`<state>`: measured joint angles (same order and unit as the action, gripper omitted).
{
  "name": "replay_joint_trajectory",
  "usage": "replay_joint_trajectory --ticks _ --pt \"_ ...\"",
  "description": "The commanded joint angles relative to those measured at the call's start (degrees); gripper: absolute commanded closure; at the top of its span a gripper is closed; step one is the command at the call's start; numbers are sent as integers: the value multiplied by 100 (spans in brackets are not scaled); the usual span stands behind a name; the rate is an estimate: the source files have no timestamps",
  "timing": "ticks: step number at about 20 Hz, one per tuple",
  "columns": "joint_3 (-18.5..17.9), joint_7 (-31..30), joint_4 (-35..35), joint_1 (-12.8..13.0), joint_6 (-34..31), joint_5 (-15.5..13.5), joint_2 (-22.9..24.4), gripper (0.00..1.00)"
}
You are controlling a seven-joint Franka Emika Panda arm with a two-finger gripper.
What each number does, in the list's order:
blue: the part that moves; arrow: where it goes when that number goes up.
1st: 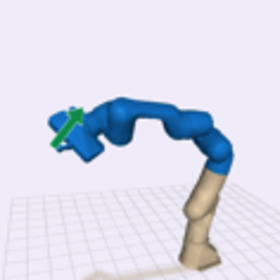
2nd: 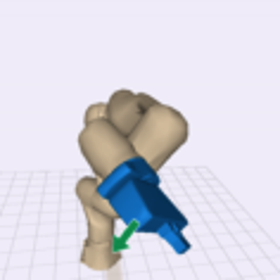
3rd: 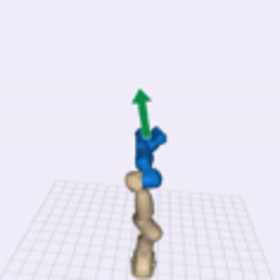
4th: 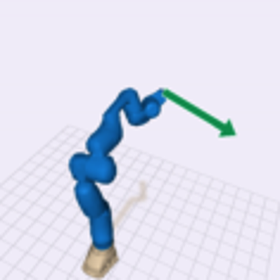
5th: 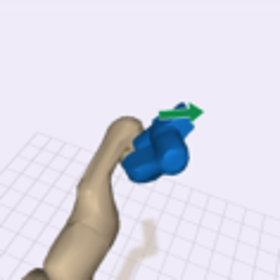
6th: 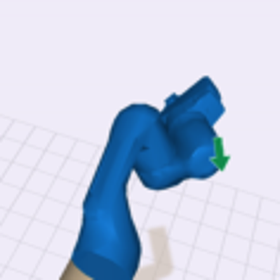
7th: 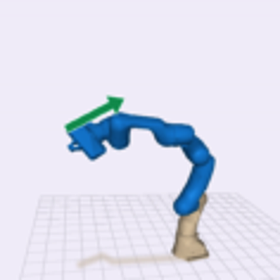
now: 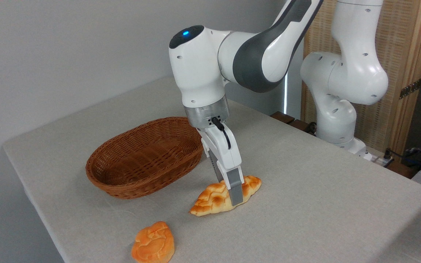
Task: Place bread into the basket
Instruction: 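Lower the gripper onto the croissant's middle and close on it, then lift the croissant and carry it over the wicker basket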
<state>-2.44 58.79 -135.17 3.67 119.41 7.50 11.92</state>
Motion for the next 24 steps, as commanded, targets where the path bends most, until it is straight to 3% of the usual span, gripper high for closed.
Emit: replay_joint_trajectory --ticks 1,16,21,24 --pt "-46 54 -45 29 153 6 29 49" --pt "-55 89 -10 29 127 14 73 49" --pt "-73 71 384 29 -109 -12 73 49" --pt "-73 71 938 20 -593 -327 47 49"
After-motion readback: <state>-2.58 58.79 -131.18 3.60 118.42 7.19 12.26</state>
